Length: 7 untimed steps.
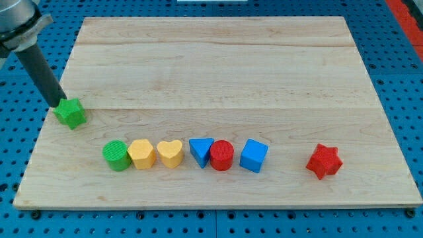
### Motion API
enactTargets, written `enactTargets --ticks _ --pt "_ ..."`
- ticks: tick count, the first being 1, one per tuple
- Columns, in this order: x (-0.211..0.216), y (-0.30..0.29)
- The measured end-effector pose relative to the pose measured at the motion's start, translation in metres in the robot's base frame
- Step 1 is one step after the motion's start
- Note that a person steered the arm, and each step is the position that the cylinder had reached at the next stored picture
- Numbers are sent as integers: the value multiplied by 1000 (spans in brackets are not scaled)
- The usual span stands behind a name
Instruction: Slide the green star to the left of the green circle
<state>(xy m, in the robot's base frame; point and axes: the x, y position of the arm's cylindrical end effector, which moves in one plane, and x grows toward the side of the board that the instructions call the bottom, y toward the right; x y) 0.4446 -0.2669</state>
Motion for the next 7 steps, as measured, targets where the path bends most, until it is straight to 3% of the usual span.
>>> enactTargets --ticks 1,3,5,7 --pt "43 10" --pt "-11 18" --pt "73 18" --pt "33 14"
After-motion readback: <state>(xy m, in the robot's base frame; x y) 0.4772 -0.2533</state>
